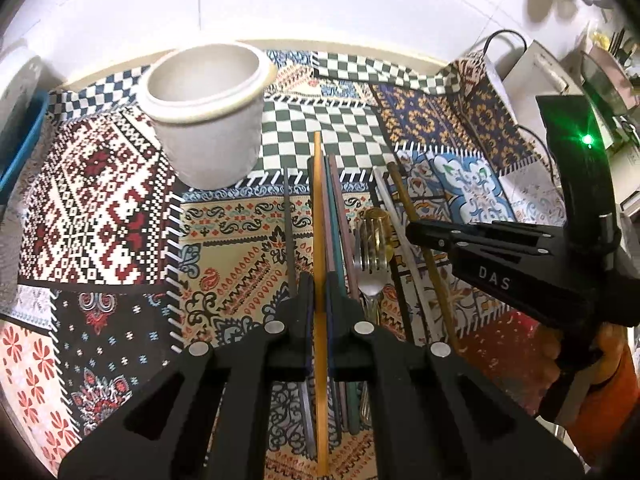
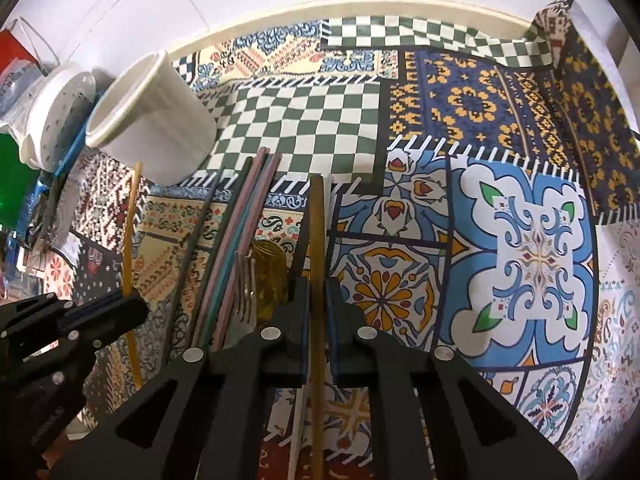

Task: Organize utensils
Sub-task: 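Lift the left tool's chopstick over the white cup while the right tool lifts its chopstick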

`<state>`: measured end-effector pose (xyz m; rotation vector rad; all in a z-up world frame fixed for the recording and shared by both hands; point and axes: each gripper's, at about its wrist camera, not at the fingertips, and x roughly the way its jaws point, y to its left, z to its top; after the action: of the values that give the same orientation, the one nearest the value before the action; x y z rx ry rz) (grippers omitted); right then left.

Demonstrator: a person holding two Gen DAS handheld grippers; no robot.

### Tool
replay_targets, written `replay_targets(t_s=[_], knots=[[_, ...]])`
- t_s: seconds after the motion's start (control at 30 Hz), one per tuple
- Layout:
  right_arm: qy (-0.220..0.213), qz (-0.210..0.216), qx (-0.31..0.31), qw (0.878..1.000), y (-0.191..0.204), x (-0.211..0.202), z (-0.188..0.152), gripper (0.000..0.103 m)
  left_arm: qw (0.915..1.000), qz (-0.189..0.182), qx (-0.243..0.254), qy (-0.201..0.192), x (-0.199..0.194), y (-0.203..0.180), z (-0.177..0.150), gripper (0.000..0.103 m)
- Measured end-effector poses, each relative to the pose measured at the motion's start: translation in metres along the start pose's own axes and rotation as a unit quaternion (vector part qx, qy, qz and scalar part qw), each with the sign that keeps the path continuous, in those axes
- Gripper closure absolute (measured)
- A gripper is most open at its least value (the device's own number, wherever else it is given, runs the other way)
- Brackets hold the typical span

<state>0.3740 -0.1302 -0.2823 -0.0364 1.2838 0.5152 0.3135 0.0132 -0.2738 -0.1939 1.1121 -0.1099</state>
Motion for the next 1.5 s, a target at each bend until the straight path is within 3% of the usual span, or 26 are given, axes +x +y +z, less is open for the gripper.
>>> replay_targets(t_s=[0.47,0.87,1.5], knots=[[-0.093,0.004,0.000,0.996,0.007,-0.076,-0.015,0.096,0.9973,0.004,-0.019,-0.071,-0.065,0.003,-0.011,0.099],[-0.180,0.027,-0.016,0.983,0.031,-0.129,-0.017,0.096,0.9886,0.013,-0.043,-0.144,-0.122,0.011,-0.003,0.099],[-0.291,0.098,-0.111,0.945,0.102,-0.184,0.058,0.096,0.9609,0.064,-0.048,-0.265,-0.211,0.038,0.071,0.100]])
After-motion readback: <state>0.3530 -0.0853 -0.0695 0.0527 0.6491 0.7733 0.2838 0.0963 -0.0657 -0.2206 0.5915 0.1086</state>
